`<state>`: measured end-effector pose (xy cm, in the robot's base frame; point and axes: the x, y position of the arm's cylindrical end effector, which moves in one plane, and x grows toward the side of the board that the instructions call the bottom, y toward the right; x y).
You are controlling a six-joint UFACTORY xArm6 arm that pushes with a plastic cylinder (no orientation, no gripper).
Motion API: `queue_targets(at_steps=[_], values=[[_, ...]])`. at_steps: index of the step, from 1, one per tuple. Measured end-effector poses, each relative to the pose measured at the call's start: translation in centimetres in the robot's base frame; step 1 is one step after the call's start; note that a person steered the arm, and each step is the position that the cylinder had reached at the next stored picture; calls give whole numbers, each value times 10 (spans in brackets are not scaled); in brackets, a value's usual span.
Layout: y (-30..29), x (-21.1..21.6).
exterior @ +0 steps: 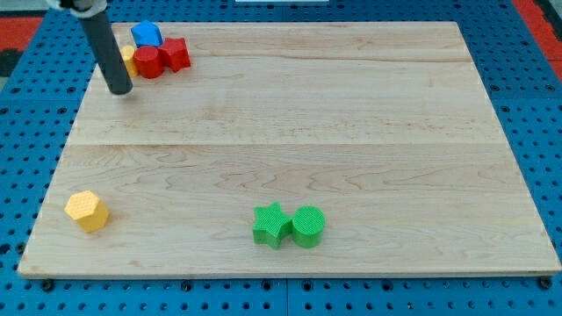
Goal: Move your arm towards the bottom center
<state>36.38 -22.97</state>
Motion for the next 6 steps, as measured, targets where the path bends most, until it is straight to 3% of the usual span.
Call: queue_targets(at_steps=[3, 4, 6], values=[[69, 87], [112, 134], [142, 224]])
